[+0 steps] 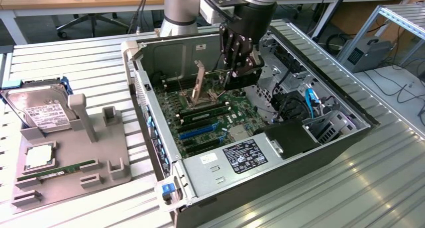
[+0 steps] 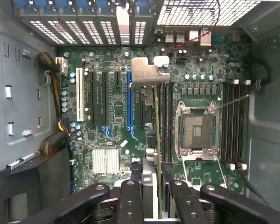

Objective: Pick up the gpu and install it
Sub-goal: 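Insert the gpu into the slot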

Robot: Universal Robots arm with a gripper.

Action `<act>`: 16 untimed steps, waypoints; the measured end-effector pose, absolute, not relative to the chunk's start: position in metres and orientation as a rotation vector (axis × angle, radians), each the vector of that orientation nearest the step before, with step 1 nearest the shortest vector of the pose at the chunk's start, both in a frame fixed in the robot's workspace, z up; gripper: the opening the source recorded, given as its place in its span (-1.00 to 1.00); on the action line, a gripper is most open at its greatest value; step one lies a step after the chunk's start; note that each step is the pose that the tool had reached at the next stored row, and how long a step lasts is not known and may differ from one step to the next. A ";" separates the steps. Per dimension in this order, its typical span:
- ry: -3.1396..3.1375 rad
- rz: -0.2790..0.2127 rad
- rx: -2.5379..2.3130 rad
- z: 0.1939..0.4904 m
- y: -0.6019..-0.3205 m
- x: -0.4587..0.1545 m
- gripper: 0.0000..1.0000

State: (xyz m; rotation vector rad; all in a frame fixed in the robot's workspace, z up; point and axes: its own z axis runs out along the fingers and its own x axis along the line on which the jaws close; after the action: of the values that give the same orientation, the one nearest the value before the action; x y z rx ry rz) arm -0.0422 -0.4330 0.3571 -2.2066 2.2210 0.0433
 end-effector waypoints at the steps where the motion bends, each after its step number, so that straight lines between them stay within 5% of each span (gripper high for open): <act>1: 2.225 0.043 -2.203 0.357 -0.433 -0.042 -0.45; 16: 2.260 0.042 -2.166 0.349 -0.433 -0.044 -0.45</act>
State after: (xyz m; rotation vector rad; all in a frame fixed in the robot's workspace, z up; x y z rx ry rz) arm -0.0437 -0.4330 0.3488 -2.1665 2.2603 0.0419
